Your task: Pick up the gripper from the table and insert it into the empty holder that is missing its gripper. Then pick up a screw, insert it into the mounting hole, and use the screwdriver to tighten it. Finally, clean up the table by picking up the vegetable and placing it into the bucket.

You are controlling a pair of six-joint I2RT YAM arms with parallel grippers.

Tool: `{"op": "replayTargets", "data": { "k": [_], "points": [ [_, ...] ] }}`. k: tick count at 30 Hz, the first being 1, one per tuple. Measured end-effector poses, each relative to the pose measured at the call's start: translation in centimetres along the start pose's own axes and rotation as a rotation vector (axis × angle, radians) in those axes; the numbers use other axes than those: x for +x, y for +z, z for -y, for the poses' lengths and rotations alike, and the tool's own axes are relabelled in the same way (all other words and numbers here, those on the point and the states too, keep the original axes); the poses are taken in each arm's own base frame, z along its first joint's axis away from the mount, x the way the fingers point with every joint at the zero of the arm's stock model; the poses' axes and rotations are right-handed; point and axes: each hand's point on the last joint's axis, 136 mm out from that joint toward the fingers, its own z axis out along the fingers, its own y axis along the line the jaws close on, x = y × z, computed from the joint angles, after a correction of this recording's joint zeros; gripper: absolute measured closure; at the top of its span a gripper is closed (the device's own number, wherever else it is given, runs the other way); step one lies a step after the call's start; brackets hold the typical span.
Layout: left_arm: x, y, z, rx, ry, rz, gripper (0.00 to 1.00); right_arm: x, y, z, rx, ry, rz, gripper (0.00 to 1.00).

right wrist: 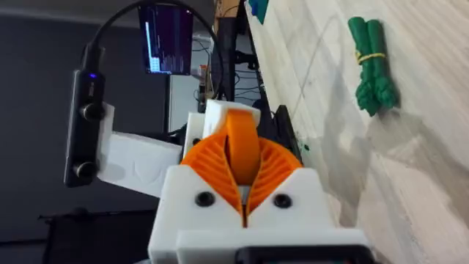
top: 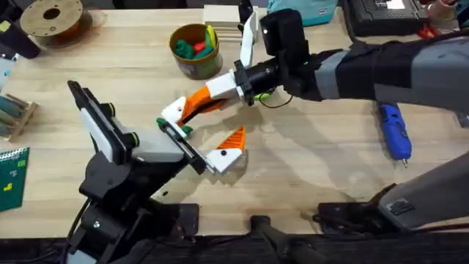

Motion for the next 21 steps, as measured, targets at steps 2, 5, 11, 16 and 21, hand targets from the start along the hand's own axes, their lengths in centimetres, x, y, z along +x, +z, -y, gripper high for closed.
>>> {"op": "replayTargets", "data": {
  "k": [2,5,11,16,21],
  "points": [
    [0.0,0.0,0.0,0.0,0.0,0.0,0.013,0.0,0.0,0.0,-0.002,-0.003,-0.001,0.977],
    [0.0,0.0,0.1,0.005,0.003,0.001,0.013,0.0,-0.1,-0.2,-0.009,-0.013,-0.002,0.869],
    [0.2,-0.1,2.2,0.121,0.024,-0.01,0.014,0.8,0.9,-0.1,-0.022,-0.013,-0.04,0.407],
    [0.2,-0.1,2.7,0.149,0.028,-0.013,0.013,1.1,1.0,-0.2,-0.026,-0.012,-0.05,0.249],
    [0.3,-0.2,2.9,0.162,0.032,-0.014,0.014,0.9,1.0,-0.1,-0.022,-0.012,-0.044,0.19]
  ]
}}
